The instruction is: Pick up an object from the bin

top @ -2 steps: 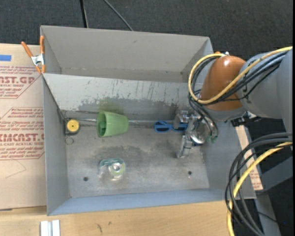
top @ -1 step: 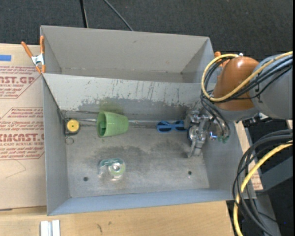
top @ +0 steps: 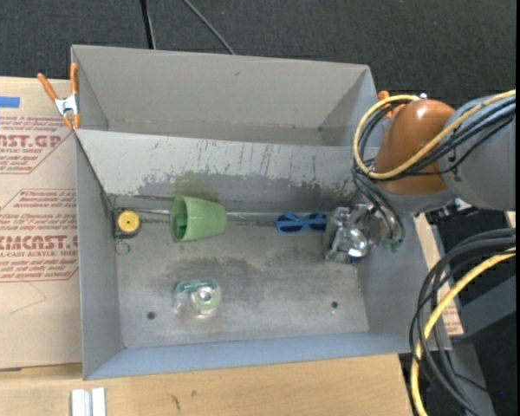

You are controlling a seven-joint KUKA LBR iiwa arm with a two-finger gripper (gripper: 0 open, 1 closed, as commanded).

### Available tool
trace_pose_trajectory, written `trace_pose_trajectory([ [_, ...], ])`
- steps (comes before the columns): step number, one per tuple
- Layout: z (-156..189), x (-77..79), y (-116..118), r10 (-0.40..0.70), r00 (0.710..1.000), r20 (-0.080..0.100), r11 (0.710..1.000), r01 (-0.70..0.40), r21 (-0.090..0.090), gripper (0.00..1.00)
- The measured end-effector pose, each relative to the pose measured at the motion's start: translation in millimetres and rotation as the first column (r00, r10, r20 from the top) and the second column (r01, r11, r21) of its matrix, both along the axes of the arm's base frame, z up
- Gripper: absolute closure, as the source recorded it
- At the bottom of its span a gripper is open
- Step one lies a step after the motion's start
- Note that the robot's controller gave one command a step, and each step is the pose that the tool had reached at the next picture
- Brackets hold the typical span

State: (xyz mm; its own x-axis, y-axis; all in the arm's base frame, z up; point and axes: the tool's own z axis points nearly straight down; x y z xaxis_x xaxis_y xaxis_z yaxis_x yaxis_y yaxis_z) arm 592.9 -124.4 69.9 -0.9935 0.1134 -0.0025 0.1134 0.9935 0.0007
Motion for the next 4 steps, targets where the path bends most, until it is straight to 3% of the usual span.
trace_pose_trajectory([
  [1, 34.1, 1.0, -0.7, -0.001, 1.000, 0.003, 1.000, 0.001, -0.001, 1.00],
  [2, 32.0, 0.2, -0.6, -0.001, 1.000, 0.000, 1.000, 0.001, -0.001, 0.00],
  [3, -1.7, -0.9, -22.3, -0.036, 0.999, -0.002, 0.999, 0.036, 0.000, 0.00],
  [4, 4.7, 3.1, -23.0, -0.036, 0.999, 0.012, 0.999, 0.036, -0.004, 1.00],
])
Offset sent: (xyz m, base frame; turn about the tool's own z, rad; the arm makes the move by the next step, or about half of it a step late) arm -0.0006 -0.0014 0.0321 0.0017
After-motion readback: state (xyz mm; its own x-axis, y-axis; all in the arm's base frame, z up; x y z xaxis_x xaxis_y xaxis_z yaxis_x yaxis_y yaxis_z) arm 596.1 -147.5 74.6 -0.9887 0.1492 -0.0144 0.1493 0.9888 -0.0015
